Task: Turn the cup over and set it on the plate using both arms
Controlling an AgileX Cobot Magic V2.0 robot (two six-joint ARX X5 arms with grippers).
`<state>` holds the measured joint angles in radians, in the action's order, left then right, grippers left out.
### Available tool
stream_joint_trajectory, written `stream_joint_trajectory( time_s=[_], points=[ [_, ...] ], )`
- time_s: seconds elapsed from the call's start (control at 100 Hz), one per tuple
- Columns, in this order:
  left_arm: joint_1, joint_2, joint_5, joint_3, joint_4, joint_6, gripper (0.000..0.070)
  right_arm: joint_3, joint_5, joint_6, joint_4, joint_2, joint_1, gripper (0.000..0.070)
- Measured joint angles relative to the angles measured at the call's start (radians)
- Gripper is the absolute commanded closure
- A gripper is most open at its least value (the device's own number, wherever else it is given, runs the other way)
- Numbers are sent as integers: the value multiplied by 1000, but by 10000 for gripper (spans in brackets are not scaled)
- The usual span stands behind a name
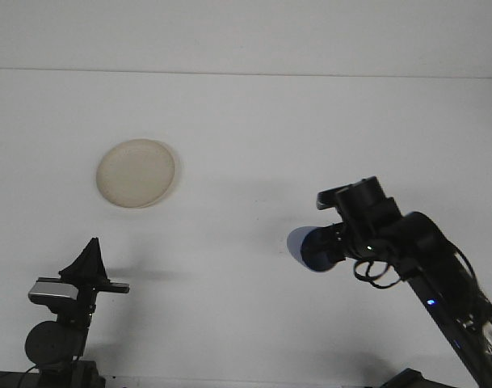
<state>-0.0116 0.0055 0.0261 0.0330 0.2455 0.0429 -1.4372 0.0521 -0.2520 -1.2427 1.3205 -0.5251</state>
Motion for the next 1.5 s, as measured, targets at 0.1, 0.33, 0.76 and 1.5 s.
stream_joint_trajectory(
  time_s=[0.1, 0.33, 0.76, 1.5],
  points=[
    [0, 0, 0, 0, 0, 0, 688, -44, -10, 0, -19, 109, -60, 700],
    [0, 0, 0, 0, 0, 0, 688, -100, -33, 7, -35, 316, -177, 700],
    [0, 0, 0, 0, 0, 0, 688, -114, -31, 35, -36, 433, -236, 700],
    [0, 0, 0, 0, 0, 0, 688, -117, -3, 69, -3, 478, -236, 699]
  ],
)
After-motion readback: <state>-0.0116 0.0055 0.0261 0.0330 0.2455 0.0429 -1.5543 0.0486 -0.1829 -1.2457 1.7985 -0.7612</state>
